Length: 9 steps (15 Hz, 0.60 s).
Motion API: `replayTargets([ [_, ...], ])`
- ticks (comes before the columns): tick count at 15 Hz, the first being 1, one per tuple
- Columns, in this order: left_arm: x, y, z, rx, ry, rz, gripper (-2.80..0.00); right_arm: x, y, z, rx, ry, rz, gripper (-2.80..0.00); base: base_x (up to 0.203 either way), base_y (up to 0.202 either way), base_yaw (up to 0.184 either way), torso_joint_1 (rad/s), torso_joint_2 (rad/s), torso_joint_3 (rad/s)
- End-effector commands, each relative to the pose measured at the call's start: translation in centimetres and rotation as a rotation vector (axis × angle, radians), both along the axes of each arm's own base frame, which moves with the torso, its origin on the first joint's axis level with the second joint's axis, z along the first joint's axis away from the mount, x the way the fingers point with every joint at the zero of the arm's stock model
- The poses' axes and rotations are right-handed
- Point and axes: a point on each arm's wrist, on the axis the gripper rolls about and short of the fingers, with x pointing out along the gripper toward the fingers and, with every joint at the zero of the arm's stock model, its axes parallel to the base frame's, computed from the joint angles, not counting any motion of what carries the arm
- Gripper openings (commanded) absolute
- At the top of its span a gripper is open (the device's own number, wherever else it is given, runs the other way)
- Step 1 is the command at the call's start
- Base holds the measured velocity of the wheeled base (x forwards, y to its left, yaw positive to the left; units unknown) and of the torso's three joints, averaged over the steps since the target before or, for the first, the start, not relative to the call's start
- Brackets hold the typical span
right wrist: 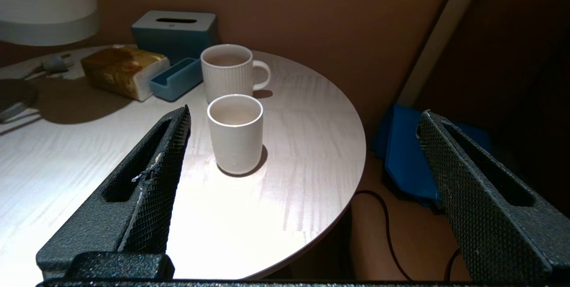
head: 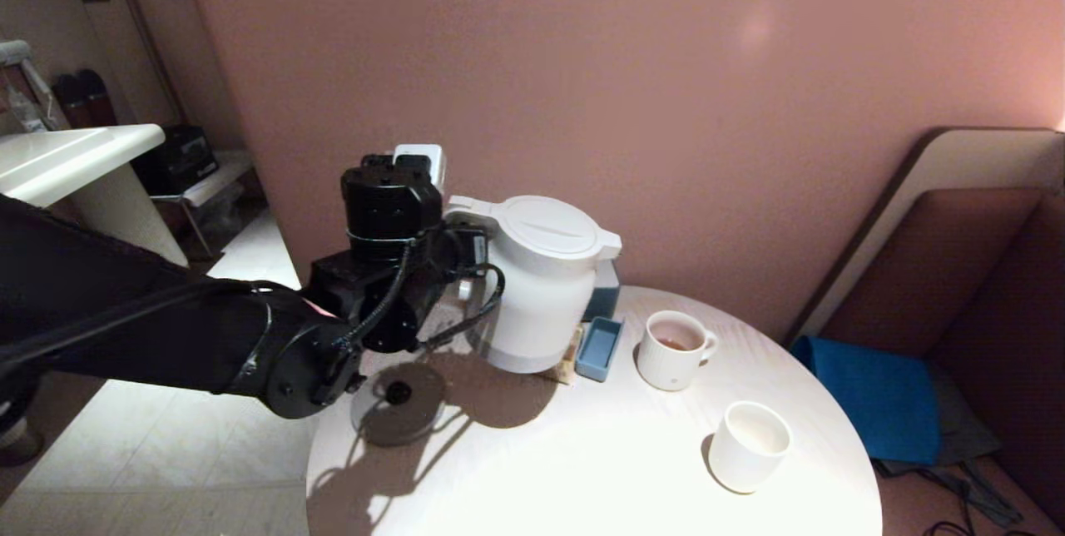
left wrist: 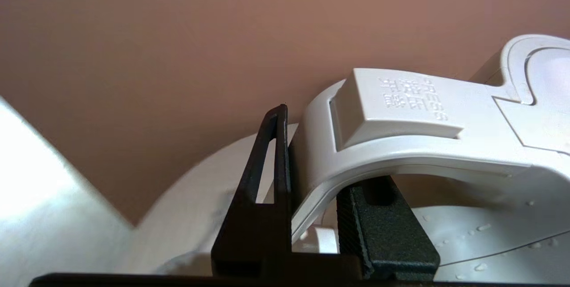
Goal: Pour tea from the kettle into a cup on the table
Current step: Pour water into the cup
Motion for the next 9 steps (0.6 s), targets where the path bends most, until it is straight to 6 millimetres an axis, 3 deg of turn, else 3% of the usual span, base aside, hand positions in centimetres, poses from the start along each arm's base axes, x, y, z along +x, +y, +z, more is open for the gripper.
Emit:
replayTargets([
  [1,-0.1,-2.3,-0.7,0.028,0.014,-0.043,-2.80,0.0,0.0,0.0,0.000,0.000,0.000,0.00,0.000,0.000,0.000,0.000,0.00,0.000],
  [9,-0.9,-7.0,0.4,0.107,0.068,-0.127,-2.80,0.0,0.0,0.0,0.000,0.000,0.000,0.00,0.000,0.000,0.000,0.000,0.00,0.000],
])
